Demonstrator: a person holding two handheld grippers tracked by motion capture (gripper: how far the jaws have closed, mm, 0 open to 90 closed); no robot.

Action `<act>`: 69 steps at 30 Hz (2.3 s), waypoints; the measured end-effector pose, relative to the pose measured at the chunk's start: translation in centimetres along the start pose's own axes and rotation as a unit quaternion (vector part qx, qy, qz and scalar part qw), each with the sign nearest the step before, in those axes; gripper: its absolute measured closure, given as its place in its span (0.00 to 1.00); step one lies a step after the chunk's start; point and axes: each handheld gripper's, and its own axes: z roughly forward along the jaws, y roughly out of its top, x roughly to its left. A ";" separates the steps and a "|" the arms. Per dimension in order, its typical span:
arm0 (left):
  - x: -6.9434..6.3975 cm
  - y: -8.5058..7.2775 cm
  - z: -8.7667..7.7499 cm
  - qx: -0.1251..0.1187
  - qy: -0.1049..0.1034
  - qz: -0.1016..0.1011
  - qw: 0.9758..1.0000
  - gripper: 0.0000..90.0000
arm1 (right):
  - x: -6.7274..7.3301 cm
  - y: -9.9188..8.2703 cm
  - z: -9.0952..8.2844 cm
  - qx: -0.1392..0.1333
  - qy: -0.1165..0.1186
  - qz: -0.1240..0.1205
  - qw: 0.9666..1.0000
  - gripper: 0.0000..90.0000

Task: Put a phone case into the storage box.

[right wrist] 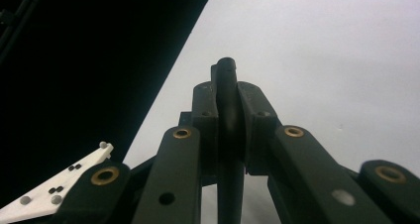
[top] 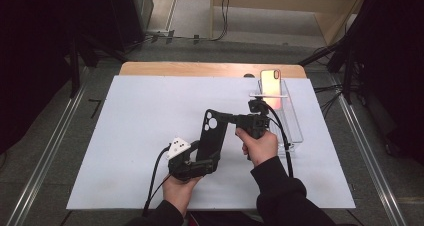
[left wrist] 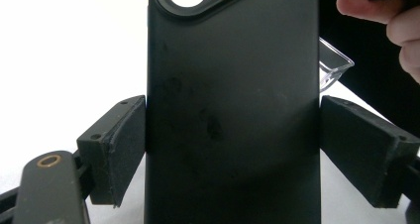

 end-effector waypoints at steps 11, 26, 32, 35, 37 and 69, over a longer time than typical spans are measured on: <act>0.1 0.9 -0.1 0.022 -0.010 0.016 1.000 0.15 | 1.0 0.1 -0.5 0.000 0.005 -0.016 1.000 0.86; 0.6 1.9 -0.2 0.100 -0.016 0.010 0.995 0.16 | 1.0 0.4 -1.9 -0.017 -0.014 -0.056 0.998 0.86; 1.1 2.6 -0.3 0.128 -0.041 0.005 0.991 0.16 | 1.4 0.1 -2.1 -0.011 -0.027 -0.112 0.993 0.86; 1.3 3.1 -0.3 0.147 -0.060 -0.005 0.987 0.16 | 1.4 0.0 -2.2 -0.009 -0.025 -0.135 0.991 0.86; 1.4 3.3 -0.3 0.154 -0.071 -0.006 0.986 0.17 | 1.4 -0.1 -2.2 -0.005 -0.023 -0.147 0.989 0.86; 2.1 7.8 -1.7 0.211 -0.166 0.070 0.961 0.30 | 0.7 -0.4 -4.6 0.056 0.028 -0.238 0.969 0.86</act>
